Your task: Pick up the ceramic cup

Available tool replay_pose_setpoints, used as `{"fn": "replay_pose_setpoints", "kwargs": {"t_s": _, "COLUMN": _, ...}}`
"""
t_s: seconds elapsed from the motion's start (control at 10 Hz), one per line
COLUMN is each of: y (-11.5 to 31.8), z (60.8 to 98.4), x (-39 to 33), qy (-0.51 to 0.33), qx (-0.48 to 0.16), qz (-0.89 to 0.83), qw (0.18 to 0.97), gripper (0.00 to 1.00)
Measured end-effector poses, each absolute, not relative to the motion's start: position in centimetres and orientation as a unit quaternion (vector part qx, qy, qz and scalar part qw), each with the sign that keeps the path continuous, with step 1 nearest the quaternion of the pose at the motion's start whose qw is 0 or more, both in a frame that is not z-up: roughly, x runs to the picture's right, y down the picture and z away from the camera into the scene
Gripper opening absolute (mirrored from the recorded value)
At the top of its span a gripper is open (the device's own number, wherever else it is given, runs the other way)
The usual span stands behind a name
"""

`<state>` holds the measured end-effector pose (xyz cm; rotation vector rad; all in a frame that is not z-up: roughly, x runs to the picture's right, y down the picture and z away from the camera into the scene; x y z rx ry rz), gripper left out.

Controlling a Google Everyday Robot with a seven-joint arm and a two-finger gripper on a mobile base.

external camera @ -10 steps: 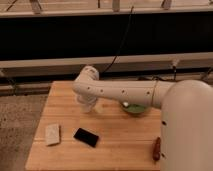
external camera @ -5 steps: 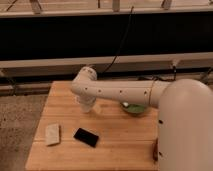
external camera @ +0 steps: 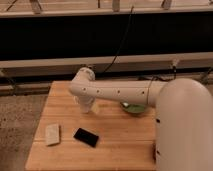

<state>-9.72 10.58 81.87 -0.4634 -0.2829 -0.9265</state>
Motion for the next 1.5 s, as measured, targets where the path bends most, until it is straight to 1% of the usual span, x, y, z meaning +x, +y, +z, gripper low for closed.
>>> {"fn": "replay_pose_setpoints", "kwargs": {"t_s": 0.1, "y": 10.6, "z": 81.9, "x": -9.8, "qy": -0.136, "qx": -0.22, "qz": -0.443, "qw": 0.858, "gripper": 0.7}}
{"fn": "replay_pose_setpoints", "kwargs": {"t_s": 0.2, "y": 10.7, "z": 81.9, "x": -9.9, "qy": -0.137, "qx": -0.22, "qz": -0.444, "qw": 0.858, "gripper": 0.7}}
{"fn": "replay_pose_setpoints", "kwargs": {"t_s": 0.3, "y": 10.7, "z": 81.9, "x": -10.0, "qy": -0.138, "qx": -0.219, "qz": -0.445, "qw": 0.857, "gripper": 0.75}}
{"fn": "replay_pose_setpoints", "kwargs": {"t_s": 0.4, "y": 10.8, "z": 81.9, "x": -10.2, "qy": -0.14, "qx": -0.219, "qz": -0.447, "qw": 0.856, "gripper": 0.76}}
{"fn": "replay_pose_setpoints", "kwargs": {"t_s": 0.6, "y": 10.9, "z": 81.9, "x": -10.4, "qy": -0.143, "qx": -0.218, "qz": -0.449, "qw": 0.855, "gripper": 0.69}}
{"fn": "replay_pose_setpoints", "kwargs": {"t_s": 0.7, "y": 10.9, "z": 81.9, "x": -10.5, "qy": -0.143, "qx": -0.217, "qz": -0.451, "qw": 0.854, "gripper": 0.61}}
{"fn": "replay_pose_setpoints", "kwargs": {"t_s": 0.8, "y": 11.0, "z": 81.9, "x": -10.7, "qy": -0.144, "qx": -0.217, "qz": -0.451, "qw": 0.853, "gripper": 0.58}}
{"fn": "replay_pose_setpoints", "kwargs": {"t_s": 0.9, "y": 11.0, "z": 81.9, "x": -11.0, "qy": -0.146, "qx": -0.217, "qz": -0.454, "qw": 0.852, "gripper": 0.59}}
{"fn": "replay_pose_setpoints", "kwargs": {"t_s": 1.0, "y": 11.1, "z": 81.9, "x": -11.2, "qy": -0.147, "qx": -0.217, "qz": -0.456, "qw": 0.851, "gripper": 0.68}}
{"fn": "replay_pose_setpoints", "kwargs": {"t_s": 1.1, "y": 11.1, "z": 81.9, "x": -11.3, "qy": -0.147, "qx": -0.217, "qz": -0.456, "qw": 0.85, "gripper": 0.72}}
{"fn": "replay_pose_setpoints", "kwargs": {"t_s": 1.2, "y": 11.1, "z": 81.9, "x": -11.4, "qy": -0.147, "qx": -0.216, "qz": -0.457, "qw": 0.85, "gripper": 0.71}}
{"fn": "replay_pose_setpoints", "kwargs": {"t_s": 1.3, "y": 10.9, "z": 81.8, "x": -11.4, "qy": -0.148, "qx": -0.215, "qz": -0.458, "qw": 0.85, "gripper": 0.65}}
{"fn": "replay_pose_setpoints", "kwargs": {"t_s": 1.4, "y": 10.5, "z": 81.6, "x": -11.3, "qy": -0.148, "qx": -0.213, "qz": -0.46, "qw": 0.849, "gripper": 0.53}}
{"fn": "replay_pose_setpoints", "kwargs": {"t_s": 1.5, "y": 10.6, "z": 81.5, "x": -11.2, "qy": -0.149, "qx": -0.214, "qz": -0.459, "qw": 0.849, "gripper": 0.45}}
